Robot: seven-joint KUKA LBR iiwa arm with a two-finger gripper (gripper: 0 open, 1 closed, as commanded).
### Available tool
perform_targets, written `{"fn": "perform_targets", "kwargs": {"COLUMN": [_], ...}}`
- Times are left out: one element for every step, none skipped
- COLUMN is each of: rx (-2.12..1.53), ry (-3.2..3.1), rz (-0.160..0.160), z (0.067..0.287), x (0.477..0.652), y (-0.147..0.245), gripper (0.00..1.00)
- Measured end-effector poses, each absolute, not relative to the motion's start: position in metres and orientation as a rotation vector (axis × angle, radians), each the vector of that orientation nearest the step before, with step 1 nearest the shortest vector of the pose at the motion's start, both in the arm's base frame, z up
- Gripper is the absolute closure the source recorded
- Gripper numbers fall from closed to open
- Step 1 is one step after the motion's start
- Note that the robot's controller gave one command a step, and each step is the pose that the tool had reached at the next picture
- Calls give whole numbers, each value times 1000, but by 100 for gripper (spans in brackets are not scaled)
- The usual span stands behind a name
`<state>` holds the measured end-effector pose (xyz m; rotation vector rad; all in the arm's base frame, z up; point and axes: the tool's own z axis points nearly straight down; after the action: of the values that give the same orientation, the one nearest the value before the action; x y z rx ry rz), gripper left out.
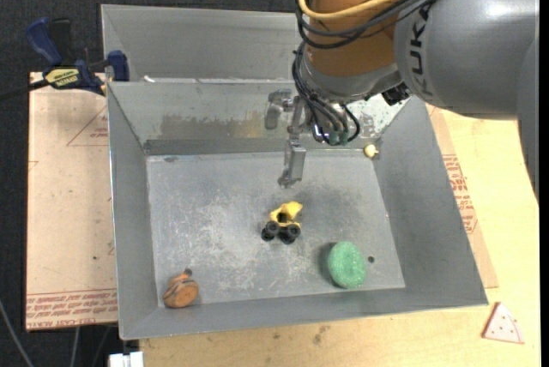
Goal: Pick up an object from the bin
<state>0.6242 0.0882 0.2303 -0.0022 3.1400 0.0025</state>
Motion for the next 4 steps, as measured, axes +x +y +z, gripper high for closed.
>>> {"fn": "perform_targets", "kwargs": {"rx": [-134,-286,-370,-614], "ry": [3131,3123,3119,3079], "rz": [3,1,0,3], "z": [203,143,101,71], "x": [623,605,591,578], "y": [78,45,32,30], "gripper": [0,0,0,100]}}
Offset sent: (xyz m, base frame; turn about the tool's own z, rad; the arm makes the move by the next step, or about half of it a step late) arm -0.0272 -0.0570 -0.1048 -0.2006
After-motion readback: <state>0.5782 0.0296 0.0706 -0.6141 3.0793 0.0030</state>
